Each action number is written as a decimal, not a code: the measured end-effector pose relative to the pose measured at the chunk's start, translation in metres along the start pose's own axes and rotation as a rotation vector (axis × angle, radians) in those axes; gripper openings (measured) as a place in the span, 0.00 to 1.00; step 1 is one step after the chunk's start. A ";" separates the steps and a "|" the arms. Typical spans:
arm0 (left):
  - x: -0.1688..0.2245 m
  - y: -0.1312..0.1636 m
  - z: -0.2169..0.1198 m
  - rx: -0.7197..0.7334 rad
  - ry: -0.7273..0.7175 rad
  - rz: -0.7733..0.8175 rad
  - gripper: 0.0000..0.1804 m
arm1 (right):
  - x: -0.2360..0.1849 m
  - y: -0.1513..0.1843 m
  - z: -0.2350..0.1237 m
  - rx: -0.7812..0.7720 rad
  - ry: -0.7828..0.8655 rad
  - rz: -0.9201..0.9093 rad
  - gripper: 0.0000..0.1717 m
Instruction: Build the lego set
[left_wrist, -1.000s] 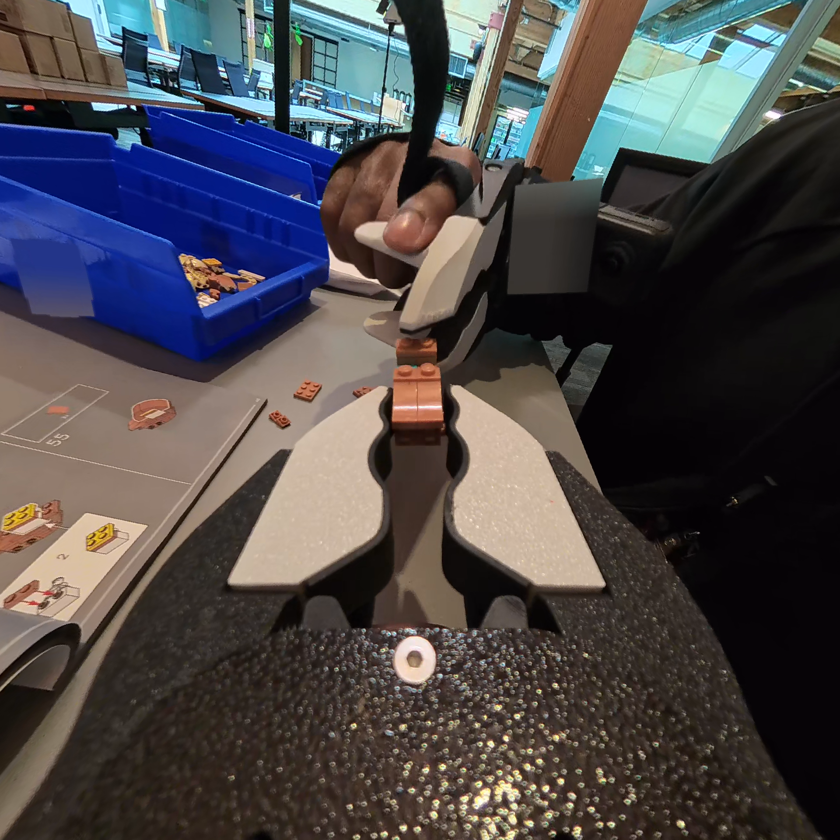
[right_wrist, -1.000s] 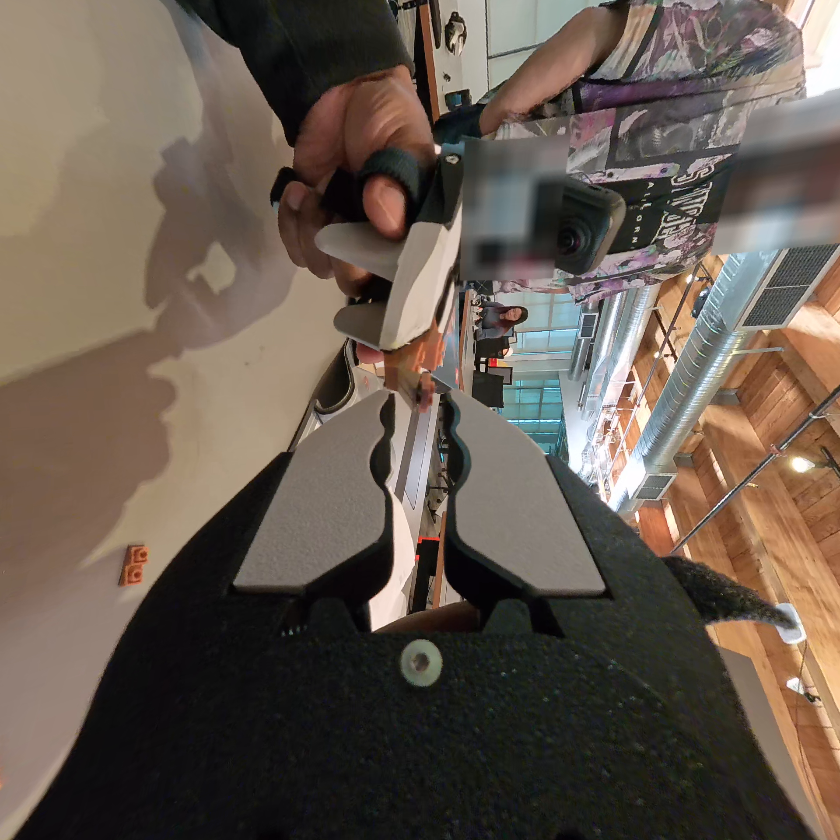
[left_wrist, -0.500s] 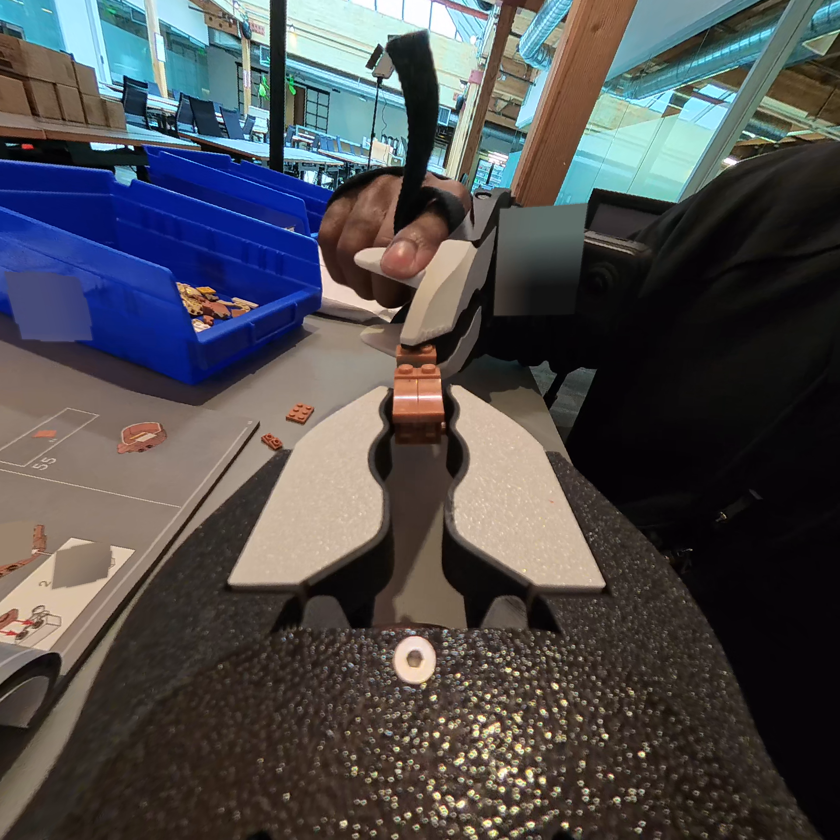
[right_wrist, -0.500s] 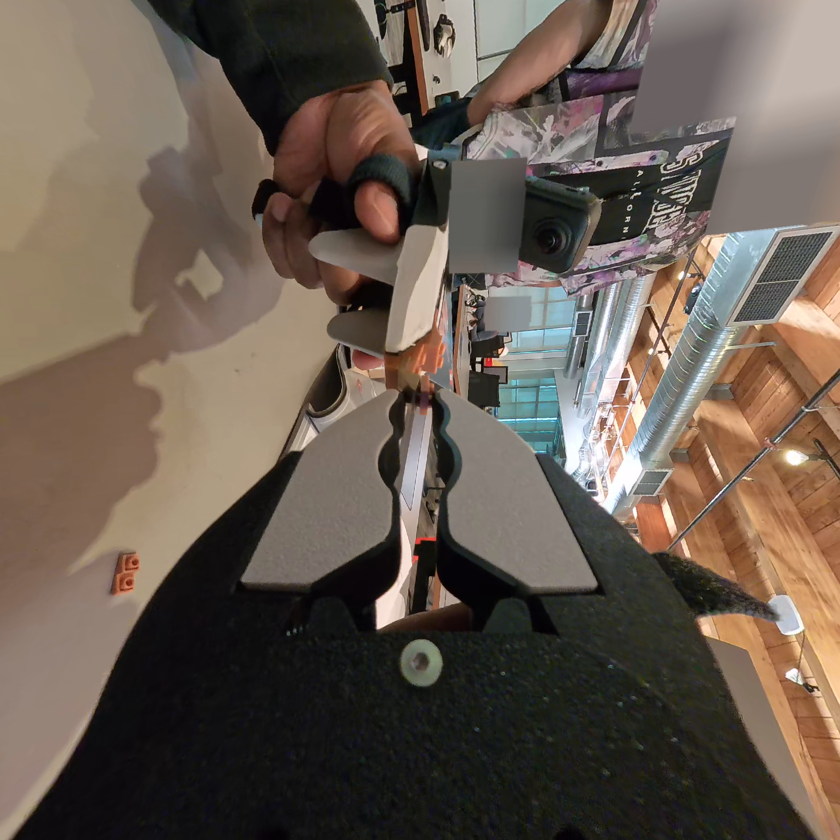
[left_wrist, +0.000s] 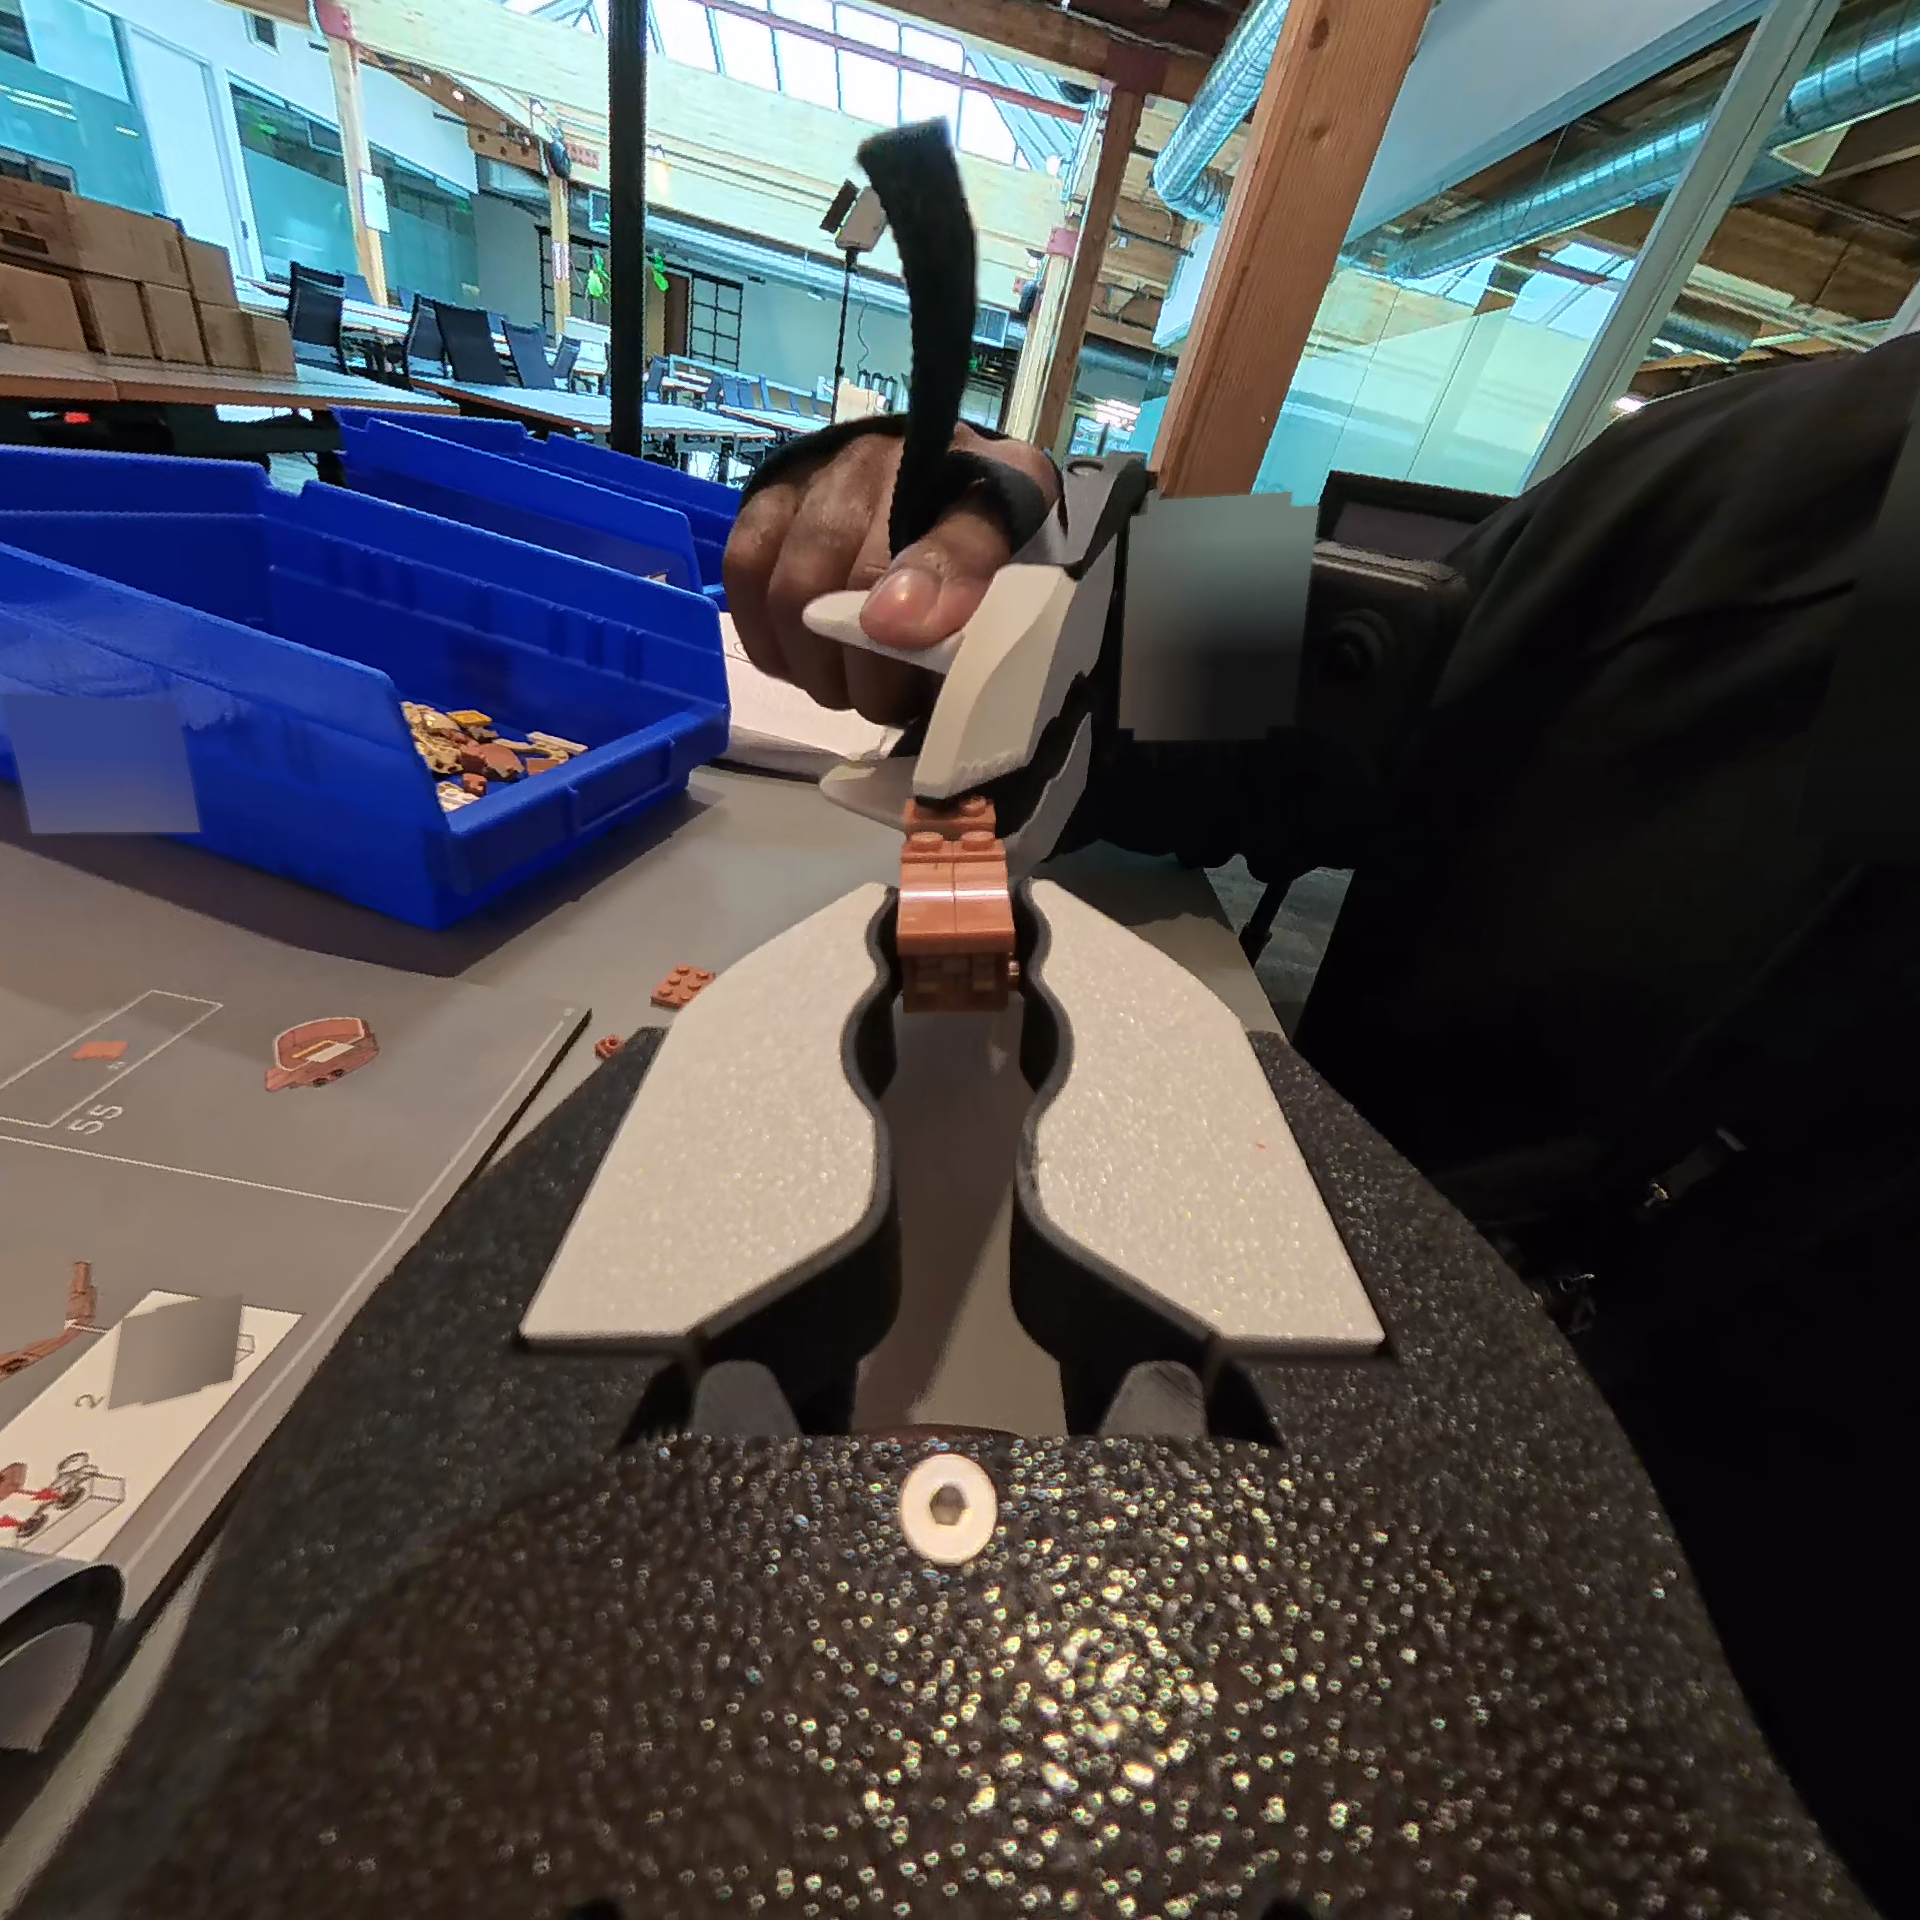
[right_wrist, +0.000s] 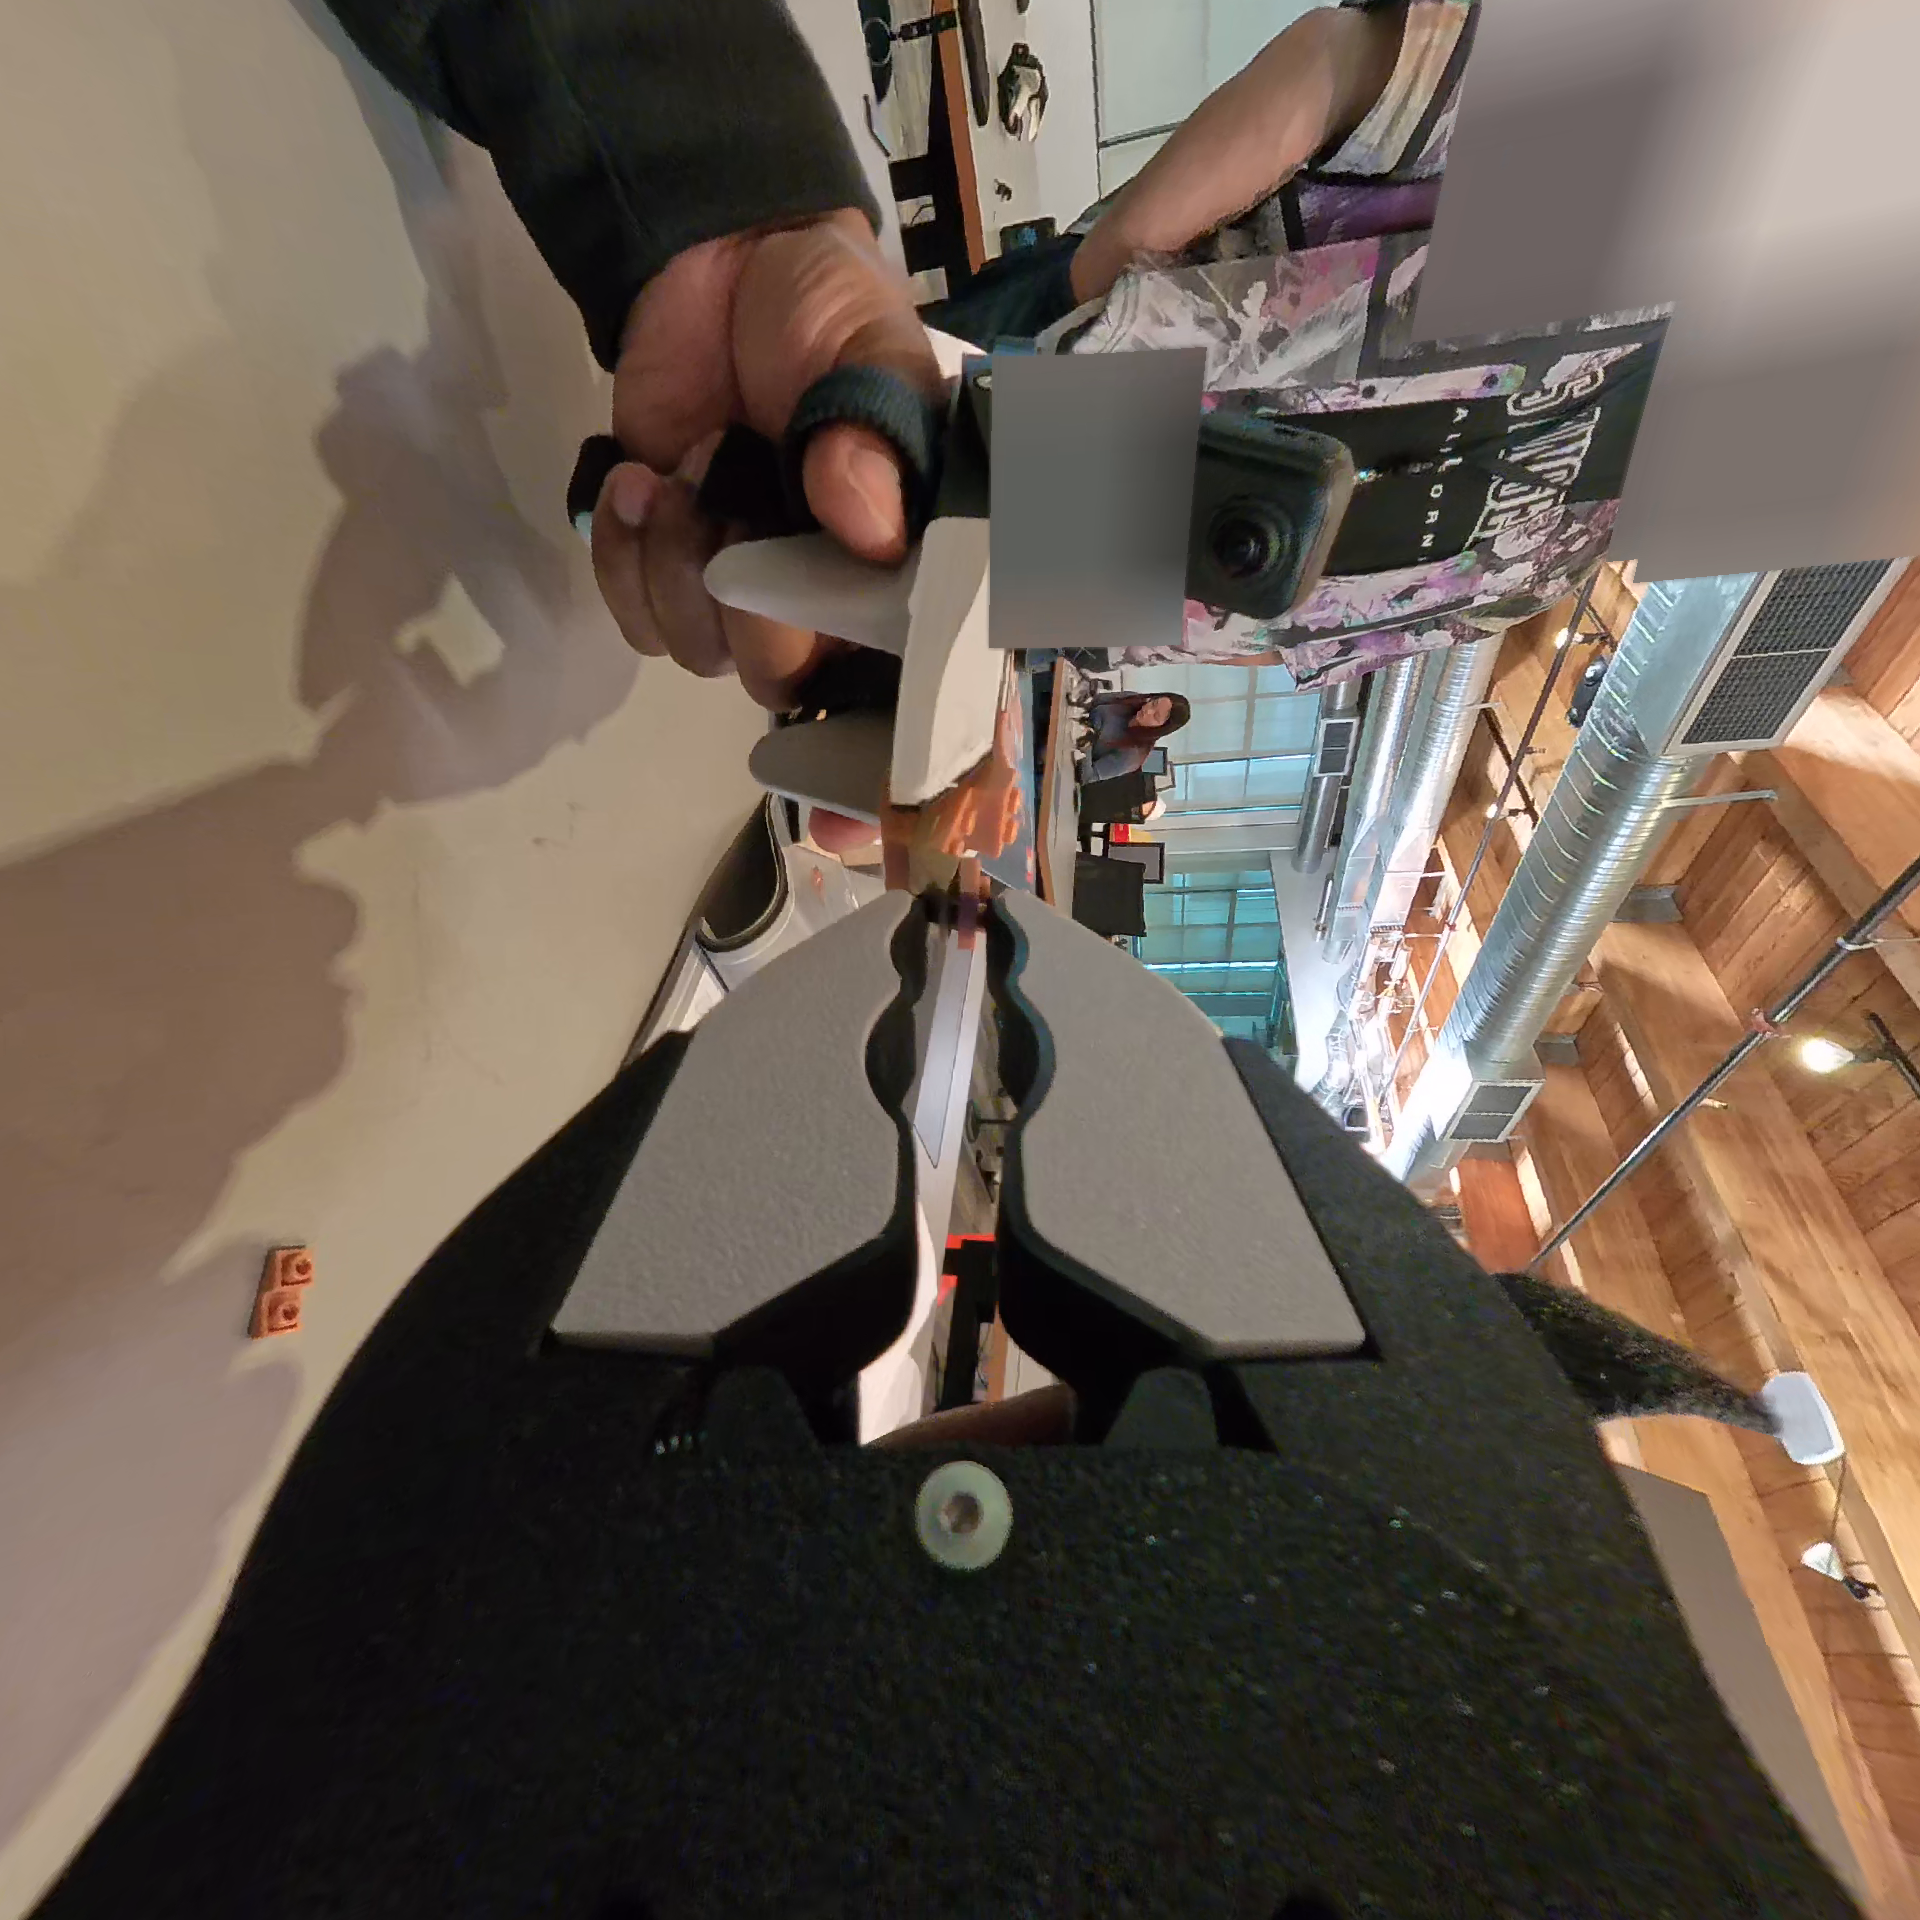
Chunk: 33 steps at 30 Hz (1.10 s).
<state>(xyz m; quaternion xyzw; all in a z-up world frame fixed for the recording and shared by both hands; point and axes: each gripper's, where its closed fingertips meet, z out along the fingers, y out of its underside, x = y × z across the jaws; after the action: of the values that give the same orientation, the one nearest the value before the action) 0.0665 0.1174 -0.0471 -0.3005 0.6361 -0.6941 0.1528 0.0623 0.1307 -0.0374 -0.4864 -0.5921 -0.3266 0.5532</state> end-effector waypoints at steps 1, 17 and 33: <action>0.000 -0.001 0.000 0.008 0.004 0.002 0.11 | 0.000 0.000 0.000 0.006 0.005 0.012 0.06; 0.002 -0.005 0.000 0.034 0.013 0.013 0.11 | 0.008 0.001 0.002 0.009 0.081 0.026 0.07; -0.001 -0.012 0.002 0.058 -0.059 0.094 0.10 | 0.013 0.009 -0.002 -0.048 0.144 -0.024 0.06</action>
<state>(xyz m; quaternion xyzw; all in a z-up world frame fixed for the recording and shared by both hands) 0.0710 0.1184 -0.0354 -0.2859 0.6243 -0.6953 0.2124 0.0724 0.1347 -0.0261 -0.4676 -0.5486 -0.3815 0.5786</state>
